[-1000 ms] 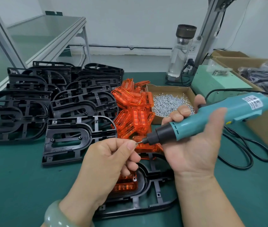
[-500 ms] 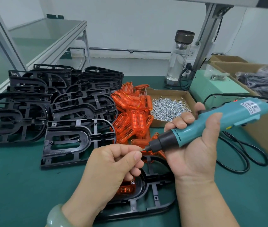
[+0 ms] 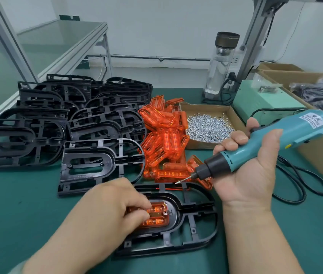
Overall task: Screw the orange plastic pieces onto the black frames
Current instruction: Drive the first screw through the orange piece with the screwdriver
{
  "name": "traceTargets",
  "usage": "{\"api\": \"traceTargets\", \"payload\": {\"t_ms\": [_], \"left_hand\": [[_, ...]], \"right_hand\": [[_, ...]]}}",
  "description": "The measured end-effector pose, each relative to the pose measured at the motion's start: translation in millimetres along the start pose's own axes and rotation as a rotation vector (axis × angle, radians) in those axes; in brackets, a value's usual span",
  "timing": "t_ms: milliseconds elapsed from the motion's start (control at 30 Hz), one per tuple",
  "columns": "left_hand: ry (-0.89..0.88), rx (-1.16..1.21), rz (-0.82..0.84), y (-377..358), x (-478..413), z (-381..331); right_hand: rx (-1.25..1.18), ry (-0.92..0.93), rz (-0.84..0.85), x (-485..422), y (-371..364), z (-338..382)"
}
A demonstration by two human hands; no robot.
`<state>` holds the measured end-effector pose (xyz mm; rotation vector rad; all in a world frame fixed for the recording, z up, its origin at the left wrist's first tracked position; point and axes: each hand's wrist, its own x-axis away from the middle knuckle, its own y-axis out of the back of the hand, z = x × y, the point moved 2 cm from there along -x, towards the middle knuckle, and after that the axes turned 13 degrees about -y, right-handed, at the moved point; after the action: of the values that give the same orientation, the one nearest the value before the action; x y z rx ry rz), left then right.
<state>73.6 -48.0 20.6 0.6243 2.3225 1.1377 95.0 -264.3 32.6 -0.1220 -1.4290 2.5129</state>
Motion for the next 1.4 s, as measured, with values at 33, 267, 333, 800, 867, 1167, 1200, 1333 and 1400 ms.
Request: {"api": "traceTargets", "payload": {"t_ms": [33, 267, 333, 800, 867, 1167, 1200, 1333, 1400], "left_hand": [[-0.017, -0.045, 0.040, -4.6, 1.8, -0.8], [-0.059, -0.104, -0.027, -23.4, -1.5, -2.4], [-0.089, -0.121, -0.008, -27.2, -4.9, -4.2], [-0.034, -0.012, -0.060, -44.9, -16.9, -18.3], [-0.030, 0.008, -0.066, -45.2, -18.1, -19.6], [-0.007, 0.001, -0.074, -47.2, -16.4, -20.5], [-0.005, 0.000, -0.074, -47.2, -15.6, -20.7], [-0.020, -0.014, -0.077, -47.2, -14.8, -21.1], [-0.019, -0.019, -0.076, -47.3, -14.6, -21.0]], "right_hand": [[0.005, 0.008, -0.001, -1.0, 1.6, 0.2], [0.055, -0.003, 0.018, 7.0, -0.4, 4.8], [0.110, -0.009, 0.027, 10.4, -3.8, 8.6], [0.428, 0.084, 0.003, 21.3, -15.2, 11.8], [0.447, 0.089, 0.005, 20.2, -15.4, 10.2], [0.511, 0.082, 0.008, 16.8, -13.5, 5.2], [0.514, 0.083, 0.012, 16.7, -12.8, 4.5], [0.515, 0.082, 0.028, 17.4, -11.3, 3.2], [0.523, 0.082, 0.033, 18.2, -10.8, 3.8]]}}
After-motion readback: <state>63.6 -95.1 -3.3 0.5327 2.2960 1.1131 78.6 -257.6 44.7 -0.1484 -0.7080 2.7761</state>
